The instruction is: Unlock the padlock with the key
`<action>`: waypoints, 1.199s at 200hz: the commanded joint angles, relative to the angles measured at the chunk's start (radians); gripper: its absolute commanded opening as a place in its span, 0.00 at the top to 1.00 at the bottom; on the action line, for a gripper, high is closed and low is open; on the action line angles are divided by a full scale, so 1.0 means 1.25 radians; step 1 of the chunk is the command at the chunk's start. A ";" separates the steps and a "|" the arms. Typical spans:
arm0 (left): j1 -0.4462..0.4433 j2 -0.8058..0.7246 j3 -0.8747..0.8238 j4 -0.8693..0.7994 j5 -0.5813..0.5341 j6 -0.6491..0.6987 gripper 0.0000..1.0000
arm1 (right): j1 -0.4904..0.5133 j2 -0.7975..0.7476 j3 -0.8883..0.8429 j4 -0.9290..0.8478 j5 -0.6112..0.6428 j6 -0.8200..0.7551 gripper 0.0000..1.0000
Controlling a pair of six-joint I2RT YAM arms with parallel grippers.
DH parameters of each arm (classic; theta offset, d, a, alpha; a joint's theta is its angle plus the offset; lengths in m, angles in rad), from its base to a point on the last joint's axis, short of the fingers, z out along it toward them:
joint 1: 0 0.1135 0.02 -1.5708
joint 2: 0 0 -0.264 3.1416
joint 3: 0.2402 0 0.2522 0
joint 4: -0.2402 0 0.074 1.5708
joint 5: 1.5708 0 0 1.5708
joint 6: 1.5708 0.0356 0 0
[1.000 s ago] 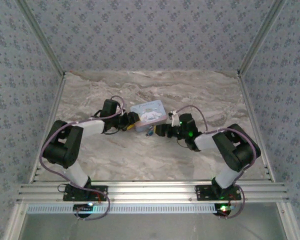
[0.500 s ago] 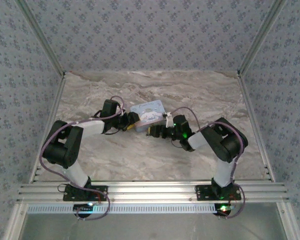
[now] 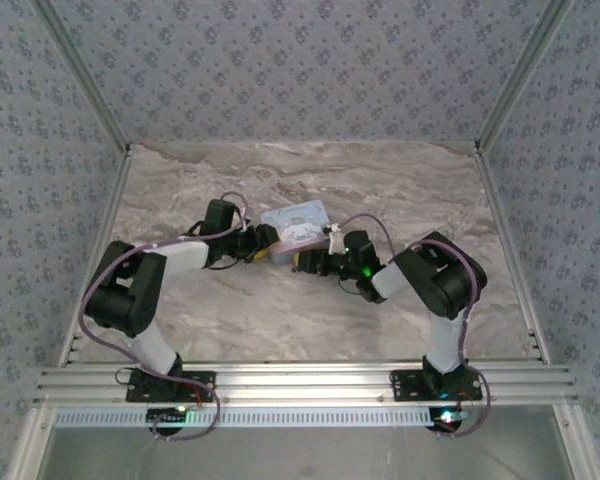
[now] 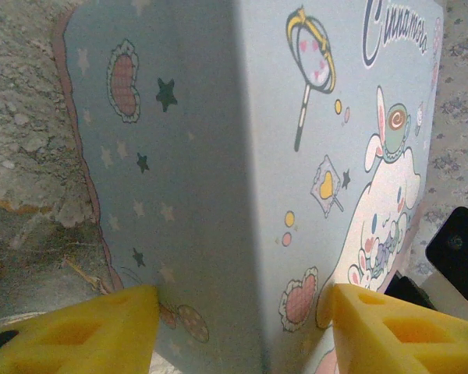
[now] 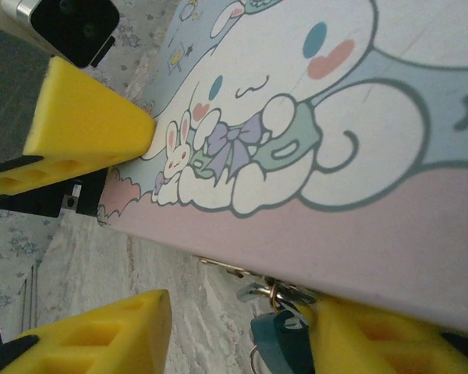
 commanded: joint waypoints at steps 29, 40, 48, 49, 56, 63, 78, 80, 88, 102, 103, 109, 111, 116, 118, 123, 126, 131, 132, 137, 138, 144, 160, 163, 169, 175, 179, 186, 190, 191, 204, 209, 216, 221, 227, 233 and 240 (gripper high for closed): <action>-0.009 -0.005 -0.028 -0.069 -0.035 -0.001 0.42 | 0.005 0.013 -0.009 0.009 0.002 0.009 0.64; -0.009 -0.006 -0.028 -0.070 -0.035 -0.001 0.42 | 0.005 0.014 -0.006 0.003 0.002 0.010 0.68; -0.009 -0.007 -0.028 -0.071 -0.035 -0.001 0.42 | 0.006 0.014 -0.005 0.000 0.000 0.010 0.71; -0.009 -0.007 -0.028 -0.070 -0.035 -0.001 0.42 | 0.006 0.015 -0.004 0.000 0.000 0.011 0.72; -0.009 -0.007 -0.029 -0.071 -0.035 -0.001 0.42 | 0.007 0.014 -0.003 -0.001 0.000 0.012 0.76; -0.009 -0.008 -0.030 -0.071 -0.036 -0.001 0.42 | 0.007 0.015 -0.003 -0.003 0.001 0.013 0.79; -0.009 -0.008 -0.030 -0.070 -0.036 -0.001 0.42 | 0.007 0.015 -0.002 -0.003 0.004 0.015 0.85; -0.009 -0.009 -0.029 -0.071 -0.037 -0.001 0.42 | 0.007 0.015 -0.003 -0.004 0.005 0.016 0.86; -0.009 -0.010 -0.030 -0.071 -0.038 -0.001 0.42 | 0.007 0.014 -0.004 -0.004 0.007 0.018 0.89; -0.009 -0.010 -0.030 -0.073 -0.041 -0.001 0.42 | 0.005 0.013 -0.008 -0.005 0.012 0.024 0.94; -0.009 -0.011 -0.030 -0.073 -0.041 -0.001 0.42 | 0.005 0.013 -0.009 -0.005 0.013 0.024 0.94; -0.009 -0.012 -0.030 -0.073 -0.042 -0.001 0.42 | 0.005 0.013 -0.011 -0.002 0.017 0.026 0.96; -0.009 -0.012 -0.030 -0.073 -0.042 0.000 0.42 | 0.005 0.012 -0.011 -0.001 0.018 0.027 0.97; -0.009 -0.013 -0.031 -0.074 -0.043 0.000 0.42 | 0.005 0.012 -0.012 0.000 0.018 0.030 0.98; -0.009 -0.013 -0.031 -0.074 -0.043 0.000 0.42 | 0.004 0.012 -0.013 0.002 0.020 0.031 0.99; -0.009 -0.013 -0.030 -0.075 -0.045 0.001 0.42 | 0.004 0.010 -0.016 0.004 0.021 0.033 1.00; -0.009 -0.013 -0.030 -0.076 -0.046 0.001 0.42 | 0.004 0.009 -0.017 0.006 0.023 0.035 1.00; -0.009 -0.014 -0.030 -0.076 -0.046 0.001 0.42 | 0.004 0.007 -0.019 0.009 0.025 0.038 1.00; -0.009 -0.014 -0.030 -0.077 -0.046 0.001 0.42 | 0.003 0.007 -0.020 0.009 0.025 0.039 1.00; -0.009 -0.014 -0.030 -0.078 -0.046 0.001 0.42 | 0.002 0.005 -0.023 0.012 0.028 0.042 1.00; -0.009 -0.014 -0.030 -0.078 -0.047 0.002 0.42 | 0.002 0.005 -0.023 0.013 0.028 0.042 1.00; -0.009 -0.015 -0.031 -0.079 -0.049 0.001 0.42 | 0.000 0.000 -0.028 0.018 0.034 0.047 1.00; -0.009 -0.016 -0.034 -0.080 -0.049 0.002 0.42 | -0.005 -0.012 -0.041 0.032 0.046 0.060 1.00; -0.009 -0.016 -0.035 -0.080 -0.047 0.002 0.42 | -0.007 -0.015 -0.042 0.035 0.048 0.063 1.00; -0.009 -0.016 -0.037 -0.079 -0.047 0.000 0.42 | -0.010 -0.020 -0.047 0.041 0.052 0.069 1.00; -0.009 -0.016 -0.039 -0.077 -0.044 -0.002 0.42 | -0.012 -0.023 -0.050 0.047 0.055 0.075 1.00; -0.009 -0.016 -0.040 -0.076 -0.044 -0.002 0.42 | -0.014 -0.027 -0.052 0.051 0.057 0.079 1.00; -0.009 -0.017 -0.043 -0.074 -0.042 -0.003 0.42 | -0.017 -0.030 -0.055 0.056 0.059 0.086 1.00; -0.009 -0.017 -0.045 -0.074 -0.042 -0.004 0.42 | -0.019 -0.034 -0.057 0.058 0.061 0.092 1.00; -0.009 -0.017 -0.045 -0.074 -0.042 -0.003 0.42 | -0.019 -0.034 -0.057 0.060 0.062 0.093 1.00; -0.009 -0.018 -0.049 -0.074 -0.042 -0.002 0.42 | -0.023 -0.039 -0.062 0.073 0.066 0.105 1.00; -0.009 -0.018 -0.052 -0.074 -0.042 -0.002 0.42 | -0.024 -0.040 -0.063 0.079 0.068 0.112 1.00; -0.010 -0.018 -0.055 -0.074 -0.042 -0.002 0.42 | -0.026 -0.041 -0.065 0.088 0.070 0.119 1.00; -0.010 -0.018 -0.056 -0.074 -0.042 -0.002 0.42 | -0.027 -0.041 -0.067 0.095 0.072 0.126 1.00; -0.010 -0.019 -0.058 -0.072 -0.041 -0.003 0.42 | -0.027 -0.042 -0.067 0.100 0.075 0.132 1.00; -0.010 -0.021 -0.062 -0.070 -0.041 -0.004 0.42 | -0.028 -0.043 -0.068 0.107 0.078 0.138 1.00; -0.011 -0.024 -0.063 -0.068 -0.040 -0.006 0.41 | -0.029 -0.043 -0.070 0.110 0.083 0.145 1.00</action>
